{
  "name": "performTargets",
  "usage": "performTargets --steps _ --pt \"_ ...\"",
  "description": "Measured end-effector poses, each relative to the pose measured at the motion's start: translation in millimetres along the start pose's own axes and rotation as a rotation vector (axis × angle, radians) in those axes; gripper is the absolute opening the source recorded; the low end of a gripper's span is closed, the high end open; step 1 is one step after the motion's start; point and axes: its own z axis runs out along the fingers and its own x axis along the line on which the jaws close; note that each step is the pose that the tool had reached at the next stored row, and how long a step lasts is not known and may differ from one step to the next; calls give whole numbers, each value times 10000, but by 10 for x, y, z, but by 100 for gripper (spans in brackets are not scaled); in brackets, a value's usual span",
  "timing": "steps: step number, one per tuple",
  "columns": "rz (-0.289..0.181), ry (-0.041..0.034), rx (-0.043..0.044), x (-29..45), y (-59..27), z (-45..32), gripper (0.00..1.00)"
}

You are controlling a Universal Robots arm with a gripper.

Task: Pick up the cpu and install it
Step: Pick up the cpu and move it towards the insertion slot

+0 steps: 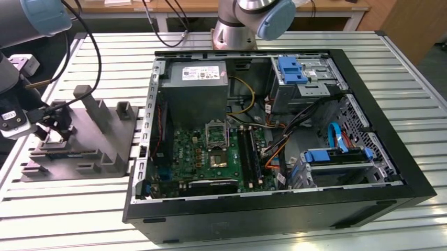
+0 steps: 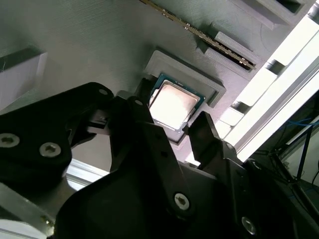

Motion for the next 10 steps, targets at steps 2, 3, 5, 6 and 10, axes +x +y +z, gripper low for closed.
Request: performTargets --steps 2,3,5,6,10 --pt "0 0 -1 0 0 0 53" --pt "0 0 0 0 0 0 53" --pt "0 0 -1 0 0 0 53" --pt "0 0 -1 0 0 0 53" --pt "0 0 -1 1 0 0 53"
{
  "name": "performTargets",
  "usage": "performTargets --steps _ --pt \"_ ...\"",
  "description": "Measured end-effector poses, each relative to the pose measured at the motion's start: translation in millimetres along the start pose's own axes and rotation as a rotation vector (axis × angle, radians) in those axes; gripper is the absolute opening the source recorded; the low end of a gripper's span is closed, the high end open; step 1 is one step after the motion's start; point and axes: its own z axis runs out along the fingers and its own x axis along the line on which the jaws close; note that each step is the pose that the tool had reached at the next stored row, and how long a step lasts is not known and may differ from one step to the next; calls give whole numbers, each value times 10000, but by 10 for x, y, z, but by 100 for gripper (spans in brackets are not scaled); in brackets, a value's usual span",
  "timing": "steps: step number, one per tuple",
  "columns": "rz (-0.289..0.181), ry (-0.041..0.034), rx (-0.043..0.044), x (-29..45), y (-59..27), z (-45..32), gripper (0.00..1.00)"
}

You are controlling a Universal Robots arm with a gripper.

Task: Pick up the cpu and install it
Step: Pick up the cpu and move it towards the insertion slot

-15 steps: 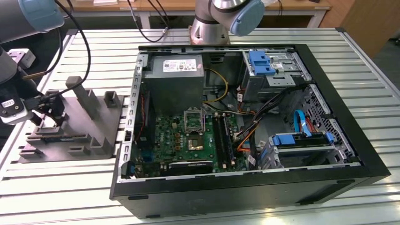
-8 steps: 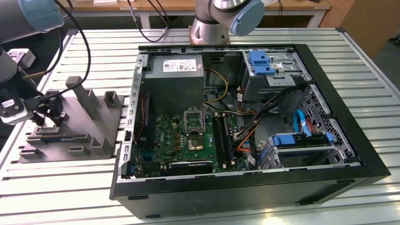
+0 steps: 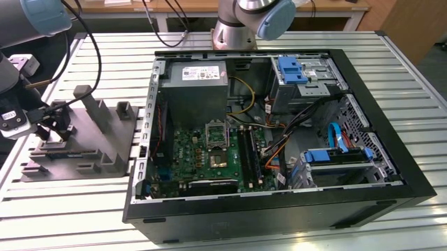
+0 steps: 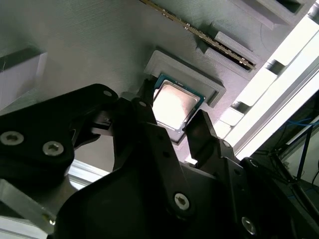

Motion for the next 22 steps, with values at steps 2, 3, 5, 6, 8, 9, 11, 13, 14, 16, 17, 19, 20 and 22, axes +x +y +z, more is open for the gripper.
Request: performTargets --steps 2,3,5,6,8,9,11,13,14,16,17,19,20,22 --pt "0 0 -1 0 0 0 52" --pt "0 0 -1 0 0 0 52" --pt "0 0 -1 0 0 0 47" --pt "0 0 -1 0 0 0 47" --pt "0 0 -1 0 0 0 47" --pt "0 0 -1 0 0 0 47" --pt "1 0 -1 0 0 0 47" --pt "0 0 -1 -1 0 0 47" --pt "0 -2 -3 -1 1 -3 47" --pt "0 0 -1 -1 1 -13 47" --pt "1 1 0 -1 1 -20 47" --pt "0 1 -1 -1 1 -42 47" --pt "0 0 -1 -2 2 -54 47" --pt "0 0 -1 -2 3 -73 47"
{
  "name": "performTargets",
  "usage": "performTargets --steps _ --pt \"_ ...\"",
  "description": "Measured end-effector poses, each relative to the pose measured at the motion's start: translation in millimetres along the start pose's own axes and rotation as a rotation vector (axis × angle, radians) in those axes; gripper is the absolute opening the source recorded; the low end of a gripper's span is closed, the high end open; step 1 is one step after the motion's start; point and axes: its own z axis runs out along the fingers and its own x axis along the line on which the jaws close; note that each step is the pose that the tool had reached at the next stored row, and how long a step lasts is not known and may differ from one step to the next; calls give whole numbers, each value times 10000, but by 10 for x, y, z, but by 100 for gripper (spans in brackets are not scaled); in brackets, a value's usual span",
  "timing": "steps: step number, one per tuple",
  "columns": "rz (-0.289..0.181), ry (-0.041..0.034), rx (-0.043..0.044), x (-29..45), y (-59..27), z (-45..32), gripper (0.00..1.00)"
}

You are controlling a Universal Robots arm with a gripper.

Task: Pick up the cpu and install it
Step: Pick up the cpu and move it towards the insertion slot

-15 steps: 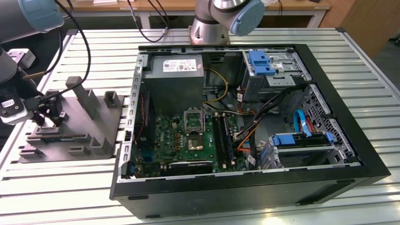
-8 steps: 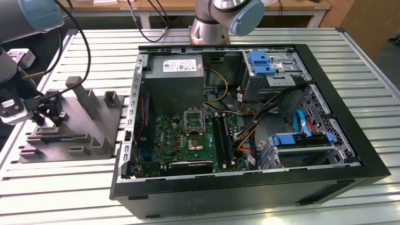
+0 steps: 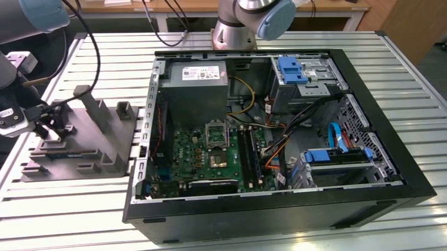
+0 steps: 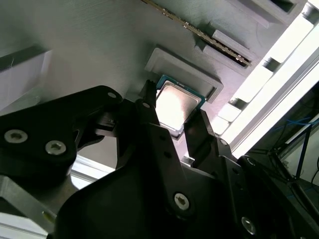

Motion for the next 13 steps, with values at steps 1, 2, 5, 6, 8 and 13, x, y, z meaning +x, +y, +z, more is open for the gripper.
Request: performTargets --steps 1,2,5,6,8,13 --pt "0 -2 -1 -1 0 -4 47" --pt "0 -3 -2 0 1 -5 47" --pt "-1 1 0 0 0 -8 47" --pt "0 0 0 0 0 -8 47" --pt "0 0 0 0 1 -17 47" --pt "0 1 0 -1 1 -25 47"
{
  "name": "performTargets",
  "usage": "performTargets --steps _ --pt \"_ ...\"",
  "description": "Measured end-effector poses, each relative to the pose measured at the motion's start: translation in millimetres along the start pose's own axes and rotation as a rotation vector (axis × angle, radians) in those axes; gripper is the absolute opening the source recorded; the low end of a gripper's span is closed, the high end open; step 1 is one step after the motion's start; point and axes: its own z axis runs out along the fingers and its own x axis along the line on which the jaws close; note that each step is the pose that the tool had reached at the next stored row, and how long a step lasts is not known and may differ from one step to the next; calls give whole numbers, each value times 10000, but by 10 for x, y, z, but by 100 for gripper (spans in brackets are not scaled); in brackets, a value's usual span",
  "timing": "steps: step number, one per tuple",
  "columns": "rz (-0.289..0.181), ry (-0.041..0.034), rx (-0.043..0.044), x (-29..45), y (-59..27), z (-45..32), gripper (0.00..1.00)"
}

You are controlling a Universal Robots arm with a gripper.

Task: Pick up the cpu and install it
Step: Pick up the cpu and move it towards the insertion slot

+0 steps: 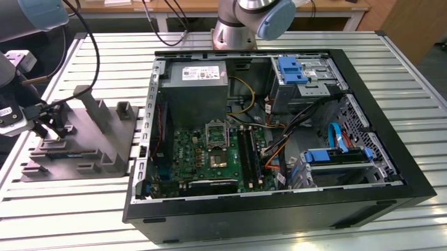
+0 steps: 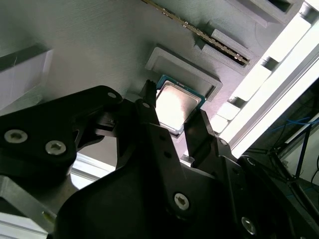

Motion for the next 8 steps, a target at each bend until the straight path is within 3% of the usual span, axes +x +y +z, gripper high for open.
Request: performTargets --steps 8 --pt "0 -1 -1 0 1 -11 47"
